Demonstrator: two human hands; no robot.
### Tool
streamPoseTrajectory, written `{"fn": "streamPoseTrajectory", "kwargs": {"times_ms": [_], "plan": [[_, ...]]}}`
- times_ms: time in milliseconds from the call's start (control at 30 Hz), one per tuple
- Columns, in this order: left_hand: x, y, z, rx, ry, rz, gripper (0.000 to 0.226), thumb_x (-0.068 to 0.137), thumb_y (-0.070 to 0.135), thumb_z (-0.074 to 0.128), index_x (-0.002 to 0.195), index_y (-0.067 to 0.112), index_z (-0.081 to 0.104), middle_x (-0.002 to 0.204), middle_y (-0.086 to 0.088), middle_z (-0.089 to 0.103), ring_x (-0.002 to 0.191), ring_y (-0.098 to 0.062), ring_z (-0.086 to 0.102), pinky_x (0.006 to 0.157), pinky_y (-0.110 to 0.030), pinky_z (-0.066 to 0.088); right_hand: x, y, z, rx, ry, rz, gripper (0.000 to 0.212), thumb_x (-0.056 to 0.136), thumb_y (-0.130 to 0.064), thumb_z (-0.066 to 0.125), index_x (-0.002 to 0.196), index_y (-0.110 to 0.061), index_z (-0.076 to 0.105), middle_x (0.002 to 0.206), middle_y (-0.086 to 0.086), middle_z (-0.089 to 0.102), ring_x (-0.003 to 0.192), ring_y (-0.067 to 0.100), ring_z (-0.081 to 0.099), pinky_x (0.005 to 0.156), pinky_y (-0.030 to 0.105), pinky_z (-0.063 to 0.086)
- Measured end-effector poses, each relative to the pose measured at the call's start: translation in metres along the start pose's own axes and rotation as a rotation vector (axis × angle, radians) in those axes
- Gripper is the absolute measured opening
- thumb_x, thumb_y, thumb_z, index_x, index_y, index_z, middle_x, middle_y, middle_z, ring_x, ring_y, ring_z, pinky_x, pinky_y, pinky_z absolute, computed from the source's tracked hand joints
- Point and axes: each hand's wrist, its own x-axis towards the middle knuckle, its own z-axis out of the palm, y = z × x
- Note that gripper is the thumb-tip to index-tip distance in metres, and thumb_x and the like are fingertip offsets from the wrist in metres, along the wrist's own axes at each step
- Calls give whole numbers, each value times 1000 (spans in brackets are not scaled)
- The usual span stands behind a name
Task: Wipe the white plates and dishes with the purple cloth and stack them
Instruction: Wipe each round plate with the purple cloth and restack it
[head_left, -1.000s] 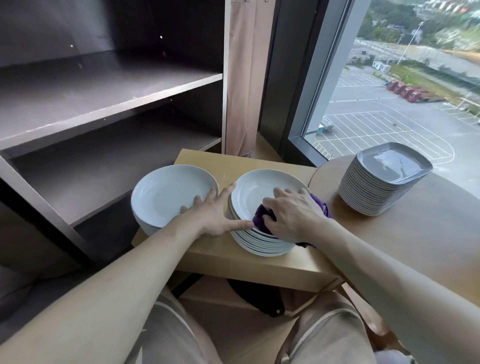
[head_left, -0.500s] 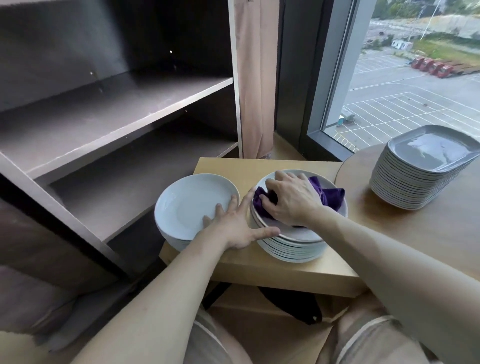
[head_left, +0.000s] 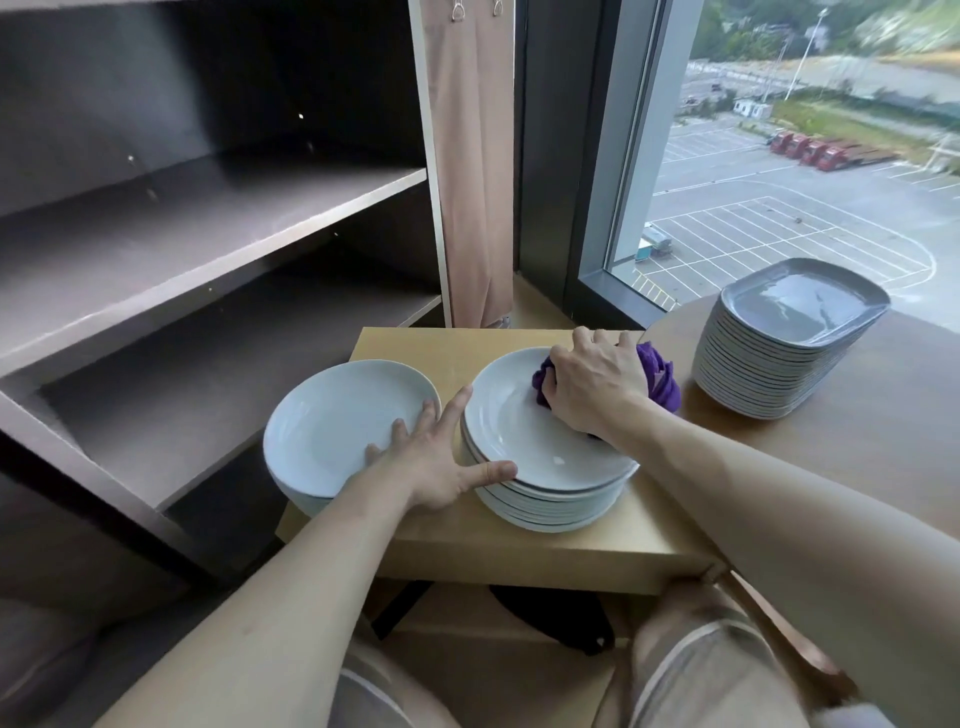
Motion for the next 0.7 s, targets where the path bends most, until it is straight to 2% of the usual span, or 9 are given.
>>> {"fn": "streamPoseTrajectory", "kwargs": {"times_ms": [167, 267, 433, 533, 700], "plan": [[1, 0, 1, -15, 3, 1, 132, 31, 114, 28, 142, 67, -26, 172, 8, -10, 157, -36, 0, 115, -70, 15, -26, 15, -11, 65, -67, -54, 44, 98, -49, 33, 103, -22, 67, 103, 7, 61, 93, 28, 56, 82, 45, 36], [0, -1, 2, -22, 12, 1, 130, 34, 112, 31, 143, 67, -23, 172, 7, -8, 157, -37, 2, 115, -70, 15, -40, 17, -16, 150, -122, -91, 36, 95, -50, 35, 95, -26, 61, 98, 1, 56, 87, 23, 50, 76, 41, 28], [0, -1, 8, -49, 56, -13, 118, 50, 107, 42, 143, 69, -20, 172, 9, -4, 157, -35, 1, 115, -69, 13, -52, 8, -23, 308, -180, -150, 32, 90, -53, 43, 75, -26, 50, 82, -9, 50, 74, 16, 50, 82, 41, 34], [1, 0, 10, -49, 68, -8, 122, 43, 109, 38, 143, 69, -20, 172, 10, -3, 157, -35, 3, 114, -68, 14, -52, -2, -21, 405, -185, -204, 35, 90, -59, 50, 72, -29, 44, 82, -11, 47, 69, 5, 43, 80, 39, 30], [-1, 3, 6, -76, 39, -12, 122, 49, 101, 50, 145, 66, -17, 172, 9, -5, 157, -37, 0, 115, -70, 10, -40, -17, -17, 511, -169, -216, 37, 87, -66, 57, 75, -33, 46, 86, -12, 50, 74, 12, 49, 78, 41, 33]]}}
